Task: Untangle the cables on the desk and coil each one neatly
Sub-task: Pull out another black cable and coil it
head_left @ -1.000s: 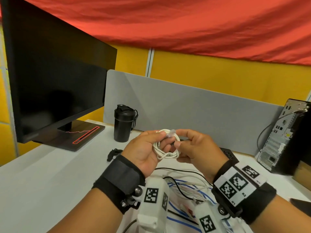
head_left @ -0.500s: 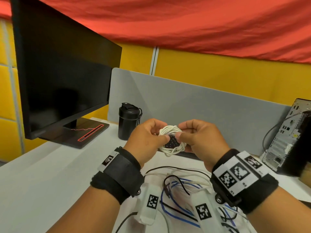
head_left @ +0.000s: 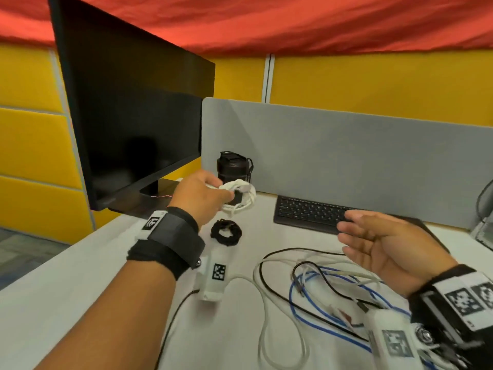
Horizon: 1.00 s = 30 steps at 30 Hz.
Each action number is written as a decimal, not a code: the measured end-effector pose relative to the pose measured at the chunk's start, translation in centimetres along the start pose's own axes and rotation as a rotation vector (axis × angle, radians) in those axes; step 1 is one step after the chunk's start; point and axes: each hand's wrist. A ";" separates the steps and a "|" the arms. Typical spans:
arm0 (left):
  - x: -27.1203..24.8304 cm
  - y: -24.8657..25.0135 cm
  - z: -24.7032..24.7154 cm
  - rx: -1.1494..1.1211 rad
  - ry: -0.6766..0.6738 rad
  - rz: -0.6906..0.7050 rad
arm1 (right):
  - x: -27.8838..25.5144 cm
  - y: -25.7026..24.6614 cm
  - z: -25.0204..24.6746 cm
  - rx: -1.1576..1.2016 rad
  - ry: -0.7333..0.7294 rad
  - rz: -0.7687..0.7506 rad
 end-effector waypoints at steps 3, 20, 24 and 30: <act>0.9 -2.5 -0.7 0.356 -0.113 -0.038 | 0.4 -0.3 -0.6 0.030 0.001 -0.018; 1.0 -0.6 2.0 1.010 -0.491 -0.049 | -1.5 -5.0 -5.2 -0.380 -0.069 -0.041; -1.8 4.1 1.9 1.091 -0.458 0.218 | -1.7 -5.1 -6.2 -0.860 -0.073 -0.141; -9.7 9.0 1.8 1.016 -1.034 0.452 | -2.5 -3.0 -3.8 -1.641 -0.326 -0.107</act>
Point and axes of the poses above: each hand's wrist, its own x-axis towards the middle knuckle, its own z-axis out of the palm, y = z × x, and after that the axes turned 10 degrees about x, right-handed
